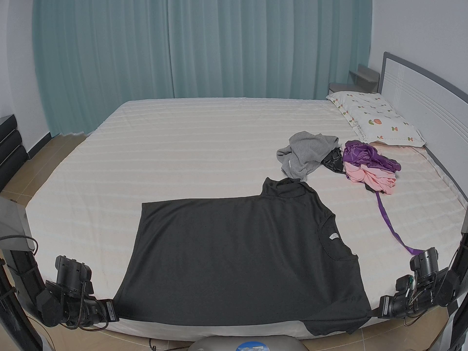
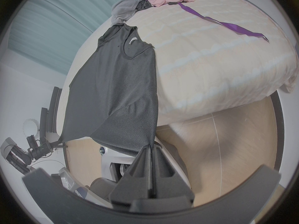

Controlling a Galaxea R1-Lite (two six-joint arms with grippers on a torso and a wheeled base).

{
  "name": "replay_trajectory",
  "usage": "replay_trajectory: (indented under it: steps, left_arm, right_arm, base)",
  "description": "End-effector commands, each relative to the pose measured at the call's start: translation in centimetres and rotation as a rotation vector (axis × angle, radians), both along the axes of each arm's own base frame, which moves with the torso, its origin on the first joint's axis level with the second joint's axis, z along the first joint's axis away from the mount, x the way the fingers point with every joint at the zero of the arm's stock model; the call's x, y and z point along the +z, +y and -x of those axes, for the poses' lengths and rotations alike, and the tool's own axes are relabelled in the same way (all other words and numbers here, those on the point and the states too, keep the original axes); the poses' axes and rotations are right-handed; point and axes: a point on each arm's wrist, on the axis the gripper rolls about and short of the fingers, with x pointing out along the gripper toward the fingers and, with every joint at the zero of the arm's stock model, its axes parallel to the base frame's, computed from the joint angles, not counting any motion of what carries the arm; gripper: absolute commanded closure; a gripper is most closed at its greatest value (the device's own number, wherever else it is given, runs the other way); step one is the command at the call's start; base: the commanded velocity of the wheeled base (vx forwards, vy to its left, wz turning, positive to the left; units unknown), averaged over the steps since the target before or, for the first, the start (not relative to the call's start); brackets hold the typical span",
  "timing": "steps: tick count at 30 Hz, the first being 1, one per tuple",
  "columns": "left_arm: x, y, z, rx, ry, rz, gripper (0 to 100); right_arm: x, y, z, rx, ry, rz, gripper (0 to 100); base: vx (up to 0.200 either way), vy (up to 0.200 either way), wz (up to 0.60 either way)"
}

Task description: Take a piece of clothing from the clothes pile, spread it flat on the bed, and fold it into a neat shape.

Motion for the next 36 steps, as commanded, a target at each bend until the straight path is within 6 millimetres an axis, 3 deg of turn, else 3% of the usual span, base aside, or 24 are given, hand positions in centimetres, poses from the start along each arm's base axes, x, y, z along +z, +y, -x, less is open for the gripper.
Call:
replay_trajectory:
  steps: [1,14,21,26,36]
  left_arm:
    - [0.6,0.0,0.9,-0.020,0.008,-0.013,100]
    - [1.3,0.1,2.6,-0.096,0.090,-0.054,100]
    - [1.3,0.1,2.6,-0.096,0.088,-0.056,100]
    - [1.9,0.1,0.7,-0.054,0.014,-0.037,100]
    - [4.9,-0.2,-3.2,0.125,-0.198,0.069,100]
  right_arm:
    - [0.8,0.0,0.9,0.012,-0.010,0.005,100]
    - [2.0,-0.1,2.1,0.025,-0.007,0.016,100]
    - [2.2,-0.1,2.3,0.050,-0.020,0.027,100]
    - [2.8,-0.2,1.2,0.035,-0.115,0.022,100]
    - [3.9,-0.2,-2.4,0.032,-0.263,0.030,100]
  base:
    - [0.000,0.000,0.00]
    - [0.000,0.000,0.00]
    - [0.000,0.000,0.00]
    - [0.000,0.000,0.00]
    - [0.000,0.000,0.00]
